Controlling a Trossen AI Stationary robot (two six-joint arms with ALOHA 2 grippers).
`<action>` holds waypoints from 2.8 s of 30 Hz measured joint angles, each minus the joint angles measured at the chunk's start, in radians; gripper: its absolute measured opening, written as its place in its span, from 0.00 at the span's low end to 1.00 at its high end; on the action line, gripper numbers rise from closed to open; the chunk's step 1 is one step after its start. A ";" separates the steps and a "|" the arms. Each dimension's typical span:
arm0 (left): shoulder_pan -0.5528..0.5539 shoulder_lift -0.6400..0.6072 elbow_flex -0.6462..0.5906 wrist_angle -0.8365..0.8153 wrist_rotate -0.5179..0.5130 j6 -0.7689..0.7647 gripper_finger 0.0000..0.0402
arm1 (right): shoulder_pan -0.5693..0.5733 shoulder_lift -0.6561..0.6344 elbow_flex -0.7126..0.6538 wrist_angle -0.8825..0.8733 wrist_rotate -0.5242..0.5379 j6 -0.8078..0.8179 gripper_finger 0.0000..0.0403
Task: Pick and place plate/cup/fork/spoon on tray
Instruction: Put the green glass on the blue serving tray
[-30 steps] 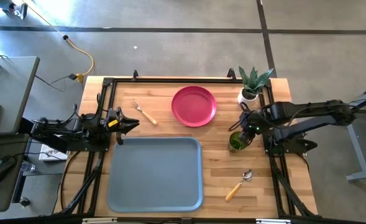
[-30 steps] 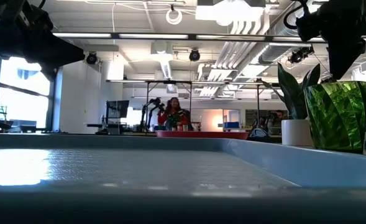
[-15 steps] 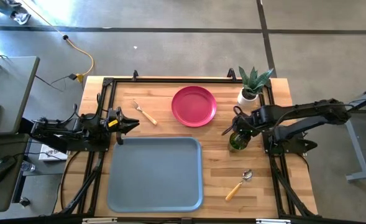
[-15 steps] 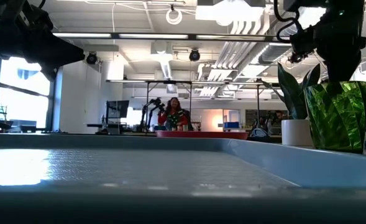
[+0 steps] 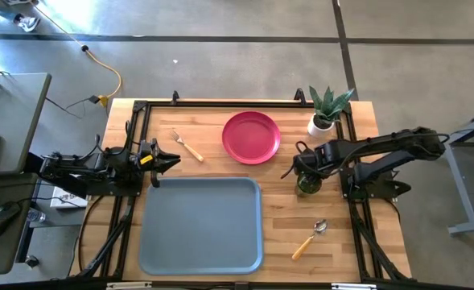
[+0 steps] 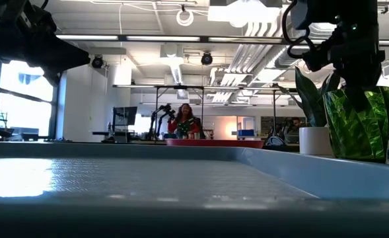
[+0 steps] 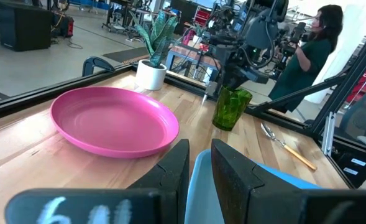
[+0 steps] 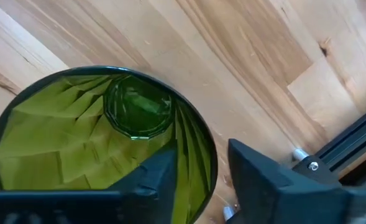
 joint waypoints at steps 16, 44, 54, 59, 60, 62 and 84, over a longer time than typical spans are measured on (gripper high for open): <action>0.000 0.000 0.000 0.000 0.000 0.000 0.14 | -0.001 -0.005 0.003 0.001 -0.035 0.083 0.01; 0.000 0.000 0.000 0.000 0.000 0.000 0.14 | -0.001 -0.003 0.369 0.113 0.102 0.181 0.00; 0.000 0.000 0.000 0.000 0.000 0.000 0.14 | -0.001 -0.001 0.499 0.190 0.223 0.144 0.00; 0.000 0.000 0.000 0.000 0.000 0.001 0.14 | -0.001 0.049 0.562 0.195 0.223 0.104 0.00; 0.000 0.000 0.000 0.000 0.000 0.001 0.14 | -0.001 0.064 0.574 0.196 0.222 0.094 0.00; 0.000 0.000 0.000 0.000 0.000 0.001 0.14 | -0.001 0.099 0.599 0.193 0.212 0.073 0.00; 0.000 0.000 0.000 -0.001 0.000 0.001 0.14 | 0.011 0.494 0.846 0.018 -0.003 -0.009 0.00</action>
